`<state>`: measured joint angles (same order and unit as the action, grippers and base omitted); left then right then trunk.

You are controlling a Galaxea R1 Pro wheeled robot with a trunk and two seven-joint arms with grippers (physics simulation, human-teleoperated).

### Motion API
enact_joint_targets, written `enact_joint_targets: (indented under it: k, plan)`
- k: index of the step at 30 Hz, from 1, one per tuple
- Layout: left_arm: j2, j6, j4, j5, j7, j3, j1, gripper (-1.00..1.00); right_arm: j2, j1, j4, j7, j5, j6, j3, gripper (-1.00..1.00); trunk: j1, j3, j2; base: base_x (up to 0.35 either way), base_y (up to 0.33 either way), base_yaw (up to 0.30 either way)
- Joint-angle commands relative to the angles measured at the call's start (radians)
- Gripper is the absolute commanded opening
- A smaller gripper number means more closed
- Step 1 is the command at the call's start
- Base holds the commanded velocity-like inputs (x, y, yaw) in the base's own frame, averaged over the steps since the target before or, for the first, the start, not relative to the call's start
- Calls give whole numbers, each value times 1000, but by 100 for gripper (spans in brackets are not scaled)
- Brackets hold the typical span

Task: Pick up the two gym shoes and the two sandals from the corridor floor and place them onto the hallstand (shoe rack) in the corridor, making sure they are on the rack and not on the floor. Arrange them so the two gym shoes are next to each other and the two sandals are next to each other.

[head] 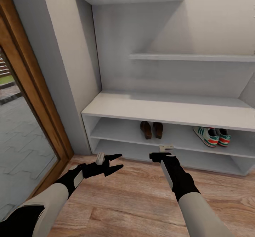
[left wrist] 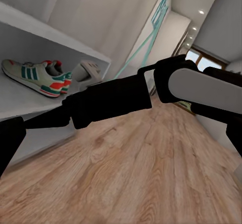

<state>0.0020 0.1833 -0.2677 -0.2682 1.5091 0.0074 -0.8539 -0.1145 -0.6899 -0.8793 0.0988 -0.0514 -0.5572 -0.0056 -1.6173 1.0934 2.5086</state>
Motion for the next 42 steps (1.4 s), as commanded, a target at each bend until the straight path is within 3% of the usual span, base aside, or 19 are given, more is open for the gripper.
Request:
enact_joint_targets:
  k: [1, 31, 42]
  plan:
    - [0, 10, 1, -2, 2, 0, -1, 100, -1, 0, -1, 1, -5, -6, -1, 100, 1, -3, 0, 0, 0, 0]
    - [10, 9, 1, -2, 2, 1, -1, 100, -1, 0, 2, -4, 1, -6, 0, 100, 1, -44, 0, 0, 0, 0]
    - [71, 8, 1, -3, 3, 2, -1, 100, -1, 0, 54, -17, 15, -4, -1, 100, 1, -47, 0, 0, 0, 0]
